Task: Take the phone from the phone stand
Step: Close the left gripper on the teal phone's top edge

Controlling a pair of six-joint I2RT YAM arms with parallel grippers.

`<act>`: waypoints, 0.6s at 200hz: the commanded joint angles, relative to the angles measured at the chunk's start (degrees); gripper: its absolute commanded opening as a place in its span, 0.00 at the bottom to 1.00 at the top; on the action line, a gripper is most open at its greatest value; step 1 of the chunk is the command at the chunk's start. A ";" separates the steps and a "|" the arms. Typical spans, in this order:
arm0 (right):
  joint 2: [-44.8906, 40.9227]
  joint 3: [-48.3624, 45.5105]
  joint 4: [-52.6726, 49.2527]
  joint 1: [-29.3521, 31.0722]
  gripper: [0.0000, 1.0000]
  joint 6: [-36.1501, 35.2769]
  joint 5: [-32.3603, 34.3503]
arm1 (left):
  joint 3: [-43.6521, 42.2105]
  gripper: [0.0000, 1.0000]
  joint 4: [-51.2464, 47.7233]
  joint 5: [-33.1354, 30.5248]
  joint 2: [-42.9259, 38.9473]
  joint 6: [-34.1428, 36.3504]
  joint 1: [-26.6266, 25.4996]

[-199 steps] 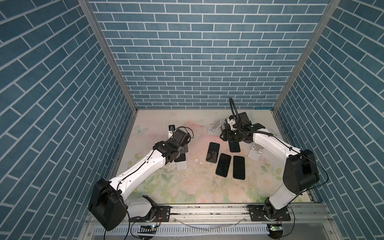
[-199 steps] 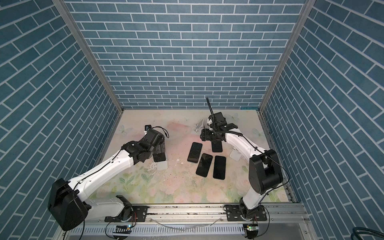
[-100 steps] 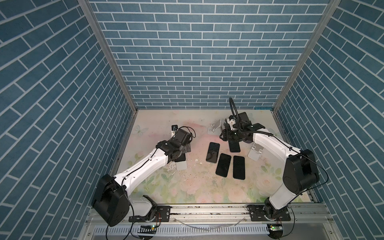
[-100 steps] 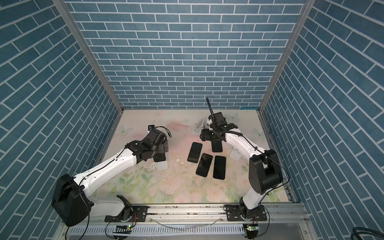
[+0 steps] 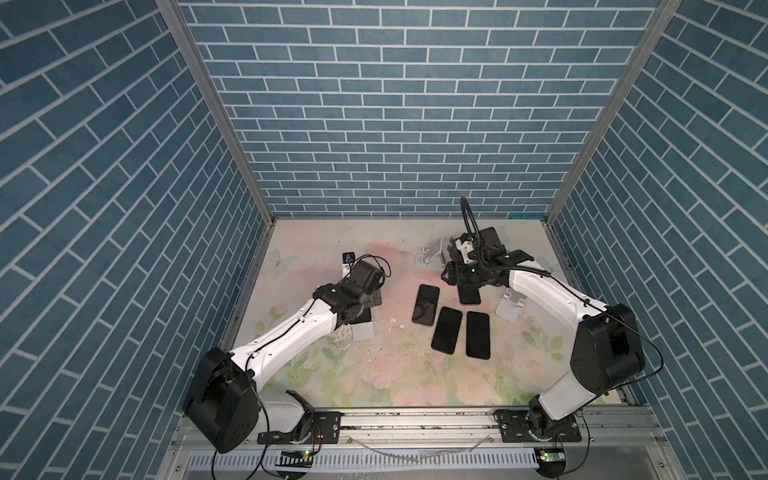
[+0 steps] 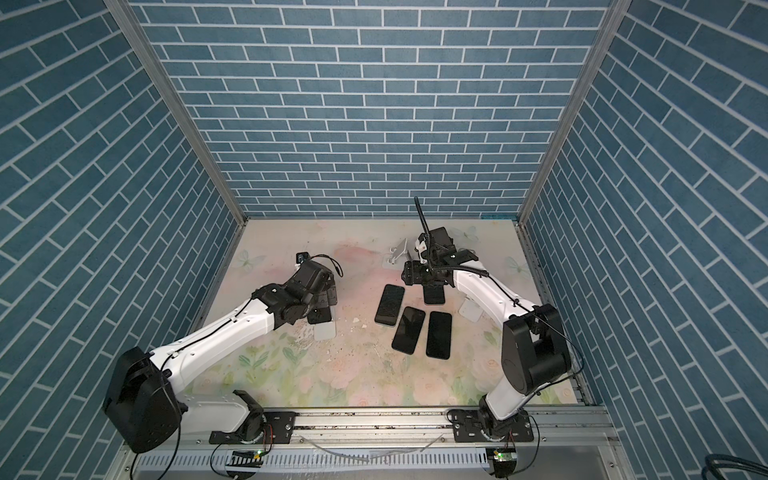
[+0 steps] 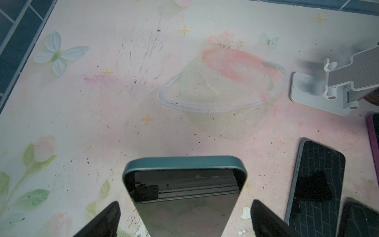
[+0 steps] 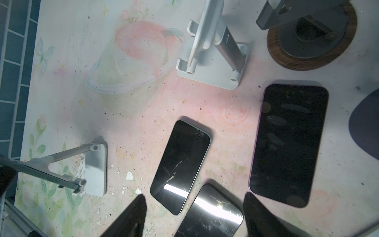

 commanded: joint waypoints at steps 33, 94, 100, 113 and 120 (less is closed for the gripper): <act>-1.12 -2.09 0.98 0.15 0.76 -0.60 0.01 | -0.68 1.00 -0.09 -1.69 0.56 -0.35 -0.24; -0.95 -2.59 2.40 0.15 0.76 0.19 -1.05 | -0.85 1.00 -0.83 -1.74 0.19 -0.26 -0.26; -0.93 -2.68 2.49 0.15 0.76 0.16 -1.05 | -1.01 1.00 -0.71 -1.73 0.26 -0.31 -0.32; -0.94 -2.76 2.40 0.15 0.75 0.11 -1.05 | -1.27 1.00 -0.44 -1.74 0.22 -0.35 -0.26; -0.94 -2.89 2.40 0.11 0.76 0.08 -1.05 | -1.38 1.00 -0.23 -1.74 0.28 -0.36 -0.27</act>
